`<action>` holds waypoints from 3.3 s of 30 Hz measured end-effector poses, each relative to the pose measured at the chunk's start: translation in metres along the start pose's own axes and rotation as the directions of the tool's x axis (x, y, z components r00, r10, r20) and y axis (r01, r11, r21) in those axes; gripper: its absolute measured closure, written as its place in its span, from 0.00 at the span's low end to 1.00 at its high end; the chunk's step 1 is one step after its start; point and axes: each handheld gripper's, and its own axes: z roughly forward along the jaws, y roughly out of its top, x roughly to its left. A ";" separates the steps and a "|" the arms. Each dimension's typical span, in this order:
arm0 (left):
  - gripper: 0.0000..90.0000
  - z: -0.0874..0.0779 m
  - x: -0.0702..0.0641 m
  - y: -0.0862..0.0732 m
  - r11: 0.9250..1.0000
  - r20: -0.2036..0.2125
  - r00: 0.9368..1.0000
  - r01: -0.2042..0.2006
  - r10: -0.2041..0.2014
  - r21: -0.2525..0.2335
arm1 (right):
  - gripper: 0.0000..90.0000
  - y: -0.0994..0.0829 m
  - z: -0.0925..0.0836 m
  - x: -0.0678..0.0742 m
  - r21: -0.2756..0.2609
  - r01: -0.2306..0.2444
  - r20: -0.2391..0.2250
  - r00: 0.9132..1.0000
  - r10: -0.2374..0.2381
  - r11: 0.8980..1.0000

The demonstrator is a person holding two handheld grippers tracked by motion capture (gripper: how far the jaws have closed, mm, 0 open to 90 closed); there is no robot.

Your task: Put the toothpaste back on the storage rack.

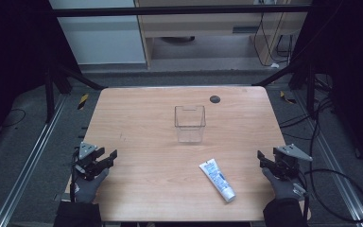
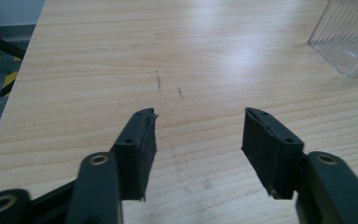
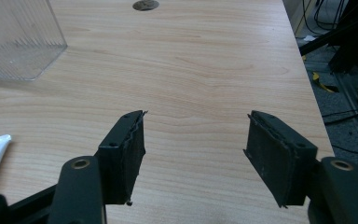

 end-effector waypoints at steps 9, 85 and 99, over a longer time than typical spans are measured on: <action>0.57 0.001 0.000 -0.003 1.000 0.017 1.000 -0.003 0.003 0.029 | 0.44 0.006 -0.004 0.006 0.015 0.028 -0.016 0.999 -0.028 0.999; 0.50 0.006 0.000 -0.003 0.996 0.022 0.999 -0.029 0.027 0.082 | 0.47 0.043 0.021 0.148 0.429 0.345 -0.348 0.916 -0.199 0.835; 0.50 0.007 -0.001 -0.003 0.996 0.026 0.999 -0.035 0.033 0.086 | 0.46 0.031 0.032 0.150 0.487 0.359 -0.358 0.913 -0.194 0.796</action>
